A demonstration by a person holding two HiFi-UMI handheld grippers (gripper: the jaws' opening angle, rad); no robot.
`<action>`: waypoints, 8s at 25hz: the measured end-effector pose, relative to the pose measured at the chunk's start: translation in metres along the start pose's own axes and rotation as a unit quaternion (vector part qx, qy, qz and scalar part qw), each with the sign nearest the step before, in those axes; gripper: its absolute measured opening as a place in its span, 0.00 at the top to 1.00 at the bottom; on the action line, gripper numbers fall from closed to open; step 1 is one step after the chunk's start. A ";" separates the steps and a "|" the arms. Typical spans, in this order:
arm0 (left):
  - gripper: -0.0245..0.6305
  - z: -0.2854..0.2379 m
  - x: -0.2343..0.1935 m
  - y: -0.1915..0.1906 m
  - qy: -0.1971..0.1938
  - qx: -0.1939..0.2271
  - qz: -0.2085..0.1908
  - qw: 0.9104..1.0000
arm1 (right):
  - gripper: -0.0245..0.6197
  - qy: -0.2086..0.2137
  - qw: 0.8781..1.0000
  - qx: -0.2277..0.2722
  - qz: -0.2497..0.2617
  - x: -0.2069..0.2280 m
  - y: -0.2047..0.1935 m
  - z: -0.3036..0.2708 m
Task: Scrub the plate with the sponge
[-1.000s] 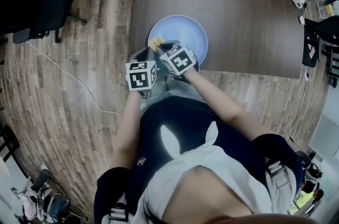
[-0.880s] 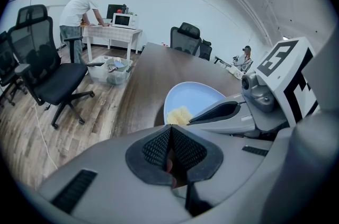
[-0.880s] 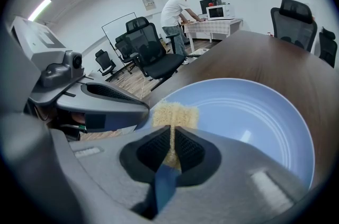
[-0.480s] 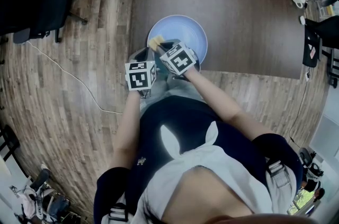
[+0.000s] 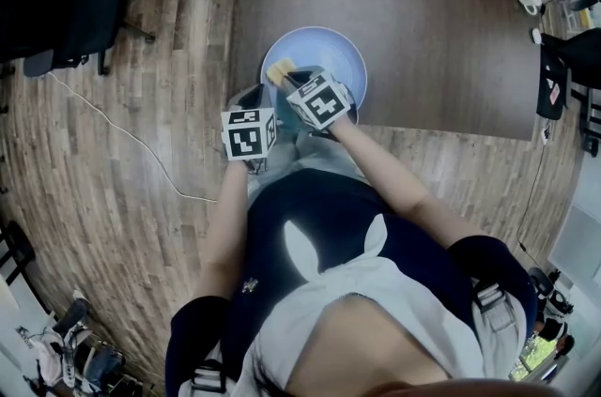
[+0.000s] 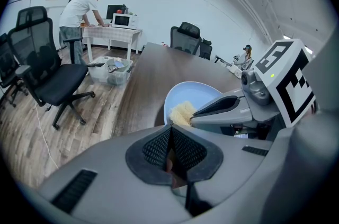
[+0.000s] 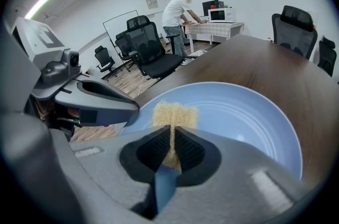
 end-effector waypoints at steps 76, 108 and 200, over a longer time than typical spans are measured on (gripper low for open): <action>0.95 0.002 0.002 -0.002 0.002 0.007 -0.003 1.000 | 0.93 -0.142 0.989 0.002 -0.053 0.088 -0.006 0.043; 0.95 0.004 0.001 -0.001 -0.006 0.009 -0.007 1.000 | 0.93 -0.182 0.981 -0.012 -0.067 0.103 -0.018 0.058; 0.95 0.008 0.006 -0.006 -0.013 0.014 0.006 1.000 | 0.93 -0.061 0.994 -0.016 -0.085 0.028 -0.016 0.026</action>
Point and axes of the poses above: the fingertips, and each gripper's own axes: z backward along the fingers, x to its right, y out of its top, the point moved 6 cm from there along z, backward along the fingers, and after that the axes turned 10 degrees about -z, right-handed, at the moved point
